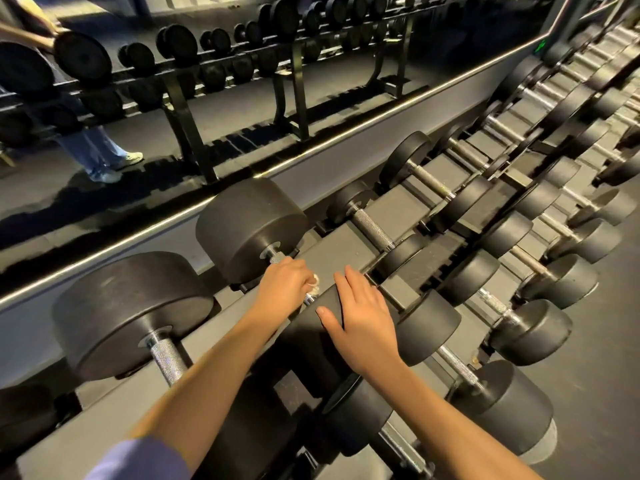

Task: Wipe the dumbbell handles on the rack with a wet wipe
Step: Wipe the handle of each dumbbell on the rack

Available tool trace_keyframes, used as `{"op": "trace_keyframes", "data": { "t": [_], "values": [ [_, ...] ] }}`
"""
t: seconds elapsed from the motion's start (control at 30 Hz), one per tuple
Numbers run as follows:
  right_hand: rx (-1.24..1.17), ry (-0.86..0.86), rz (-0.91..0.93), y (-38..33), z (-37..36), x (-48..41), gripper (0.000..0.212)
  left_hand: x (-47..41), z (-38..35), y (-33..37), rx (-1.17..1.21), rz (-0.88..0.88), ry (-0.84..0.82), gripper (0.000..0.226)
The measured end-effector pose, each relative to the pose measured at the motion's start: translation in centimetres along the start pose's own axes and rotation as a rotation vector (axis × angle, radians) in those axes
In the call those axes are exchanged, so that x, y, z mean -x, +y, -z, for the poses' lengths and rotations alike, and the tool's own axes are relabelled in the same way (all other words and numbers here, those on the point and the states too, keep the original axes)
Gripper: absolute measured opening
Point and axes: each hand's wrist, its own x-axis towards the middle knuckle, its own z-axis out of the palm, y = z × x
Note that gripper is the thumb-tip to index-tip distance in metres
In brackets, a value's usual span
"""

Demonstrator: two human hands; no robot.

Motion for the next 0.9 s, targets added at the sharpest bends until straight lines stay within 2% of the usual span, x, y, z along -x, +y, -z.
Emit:
{"op": "trace_keyframes", "data": {
  "t": [0.1,0.27,0.4,0.53,0.77,0.9],
  "values": [
    [-0.032,0.043,0.017,0.4,-0.1,0.2,0.063,-0.8,0.5,0.5,-0.026,0.042,-0.046,0.019],
    [-0.111,0.070,0.098,3.3,0.3,-0.8,0.049,-2.6,0.4,1.0,-0.026,0.087,-0.114,0.019],
    [-0.146,0.034,-0.016,6.7,0.8,-3.0,0.062,-4.4,0.0,1.7,0.029,0.172,-0.139,0.019],
    [-0.080,0.077,-0.093,11.3,1.2,-6.8,0.052,-6.7,-0.3,2.5,0.056,0.186,-0.163,0.022],
    [0.074,-0.168,-0.217,16.6,0.0,-12.6,0.086,-12.0,-0.8,4.0,0.055,0.167,-0.159,0.022],
    [0.081,-0.146,-0.214,17.6,-0.9,-13.6,0.089,-15.5,-1.9,4.9,0.020,0.117,-0.202,0.022]
  ]
}}
